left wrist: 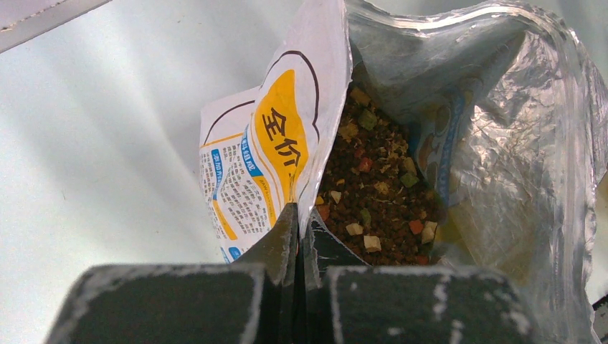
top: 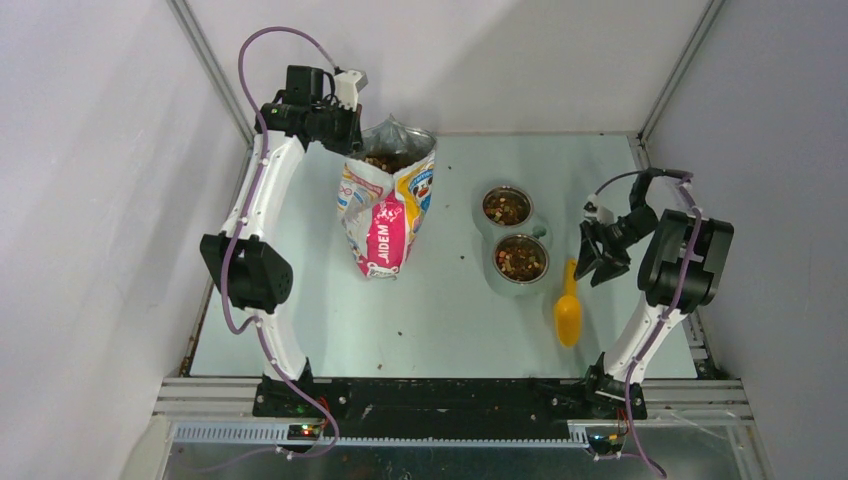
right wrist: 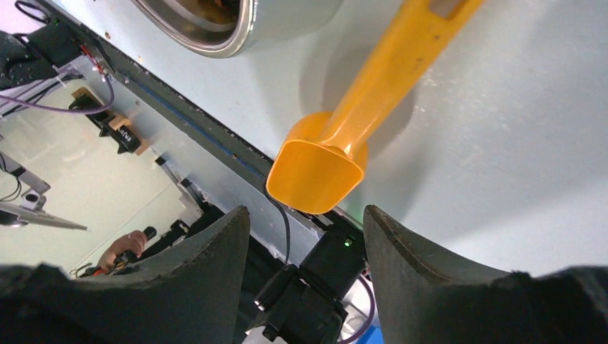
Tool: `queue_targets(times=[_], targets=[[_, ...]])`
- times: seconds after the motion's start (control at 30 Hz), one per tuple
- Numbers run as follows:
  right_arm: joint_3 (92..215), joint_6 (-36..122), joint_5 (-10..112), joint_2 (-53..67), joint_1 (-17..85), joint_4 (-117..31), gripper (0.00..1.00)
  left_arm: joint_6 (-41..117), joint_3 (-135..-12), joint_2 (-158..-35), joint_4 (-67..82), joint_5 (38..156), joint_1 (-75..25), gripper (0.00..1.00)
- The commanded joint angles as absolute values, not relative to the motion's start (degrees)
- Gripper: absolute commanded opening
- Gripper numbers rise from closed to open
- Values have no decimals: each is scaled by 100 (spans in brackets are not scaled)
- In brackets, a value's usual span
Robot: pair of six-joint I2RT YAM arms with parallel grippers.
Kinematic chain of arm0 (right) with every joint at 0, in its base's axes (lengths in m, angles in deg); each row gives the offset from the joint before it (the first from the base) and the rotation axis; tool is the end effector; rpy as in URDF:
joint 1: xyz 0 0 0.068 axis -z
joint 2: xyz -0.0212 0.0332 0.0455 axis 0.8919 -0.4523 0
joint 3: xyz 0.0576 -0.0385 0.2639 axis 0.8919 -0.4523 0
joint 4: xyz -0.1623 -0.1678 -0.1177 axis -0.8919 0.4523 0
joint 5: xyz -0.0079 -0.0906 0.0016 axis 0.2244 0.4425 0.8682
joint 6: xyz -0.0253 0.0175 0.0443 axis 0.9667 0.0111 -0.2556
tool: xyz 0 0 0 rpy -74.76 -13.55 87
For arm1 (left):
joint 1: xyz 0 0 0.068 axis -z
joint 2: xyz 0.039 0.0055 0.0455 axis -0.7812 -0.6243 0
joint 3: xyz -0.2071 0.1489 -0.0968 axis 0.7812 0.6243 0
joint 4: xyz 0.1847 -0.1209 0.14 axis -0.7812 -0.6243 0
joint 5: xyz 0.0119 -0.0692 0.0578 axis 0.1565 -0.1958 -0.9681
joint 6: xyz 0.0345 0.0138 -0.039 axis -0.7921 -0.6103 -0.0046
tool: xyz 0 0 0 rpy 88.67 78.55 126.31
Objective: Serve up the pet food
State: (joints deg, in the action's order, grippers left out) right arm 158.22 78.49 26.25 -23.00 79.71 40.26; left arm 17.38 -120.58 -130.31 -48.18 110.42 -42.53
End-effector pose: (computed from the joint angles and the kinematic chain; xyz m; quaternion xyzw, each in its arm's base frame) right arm 0.3056 -0.0710 0.1917 0.0379 -0.9382 -0.3334 0.0843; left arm 0.4065 -0.0764 0.3924 0.2095 0.8808 -0.1719 0.3883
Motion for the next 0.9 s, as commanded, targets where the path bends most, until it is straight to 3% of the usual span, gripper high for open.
queue_targets(times=[0.0,0.07,0.3,0.5,0.7,0.77,0.87], targets=[[16344,7795,2751,-1864,8051,4022,63,1764,-12171,-12433,-4027,11369,-4293,3],[16714,7795,2615,-1697,7921,3971,64,1810,-12183,-12443,-4003,11373,-4285,5],[18232,7026,2557,-1103,6898,2527,66,2193,-12207,-12473,-3868,11102,-4272,36],[20046,5996,2667,-1641,5579,1840,68,2555,-12245,-12526,-3693,10838,-4241,42],[21674,4897,3004,-2797,4659,950,76,2959,-12198,-12171,-3694,10024,-4232,50],[22034,4708,3088,-3121,4456,637,77,3398,-11682,-11475,-3482,9139,-4237,53],[22759,4890,3533,-3623,4038,420,79,3521,-9400,-10097,-1534,9283,-4214,57]])
